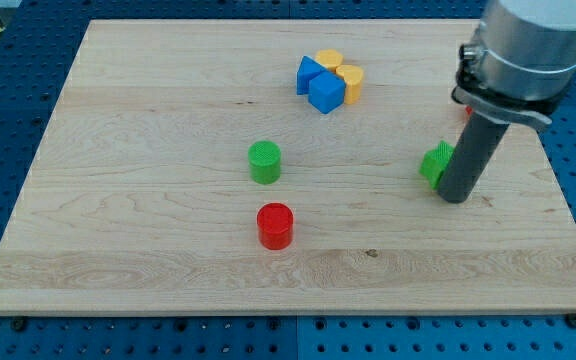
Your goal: Push the green star closer to the red star
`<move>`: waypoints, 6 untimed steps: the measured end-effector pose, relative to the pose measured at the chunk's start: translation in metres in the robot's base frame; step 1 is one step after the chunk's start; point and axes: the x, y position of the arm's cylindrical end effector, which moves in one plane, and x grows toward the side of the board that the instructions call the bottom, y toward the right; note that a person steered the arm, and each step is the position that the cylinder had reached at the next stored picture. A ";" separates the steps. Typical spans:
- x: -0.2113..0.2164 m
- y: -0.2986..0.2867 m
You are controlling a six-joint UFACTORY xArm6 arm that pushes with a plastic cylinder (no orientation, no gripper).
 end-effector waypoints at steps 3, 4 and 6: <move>0.001 -0.021; -0.035 -0.030; -0.039 -0.021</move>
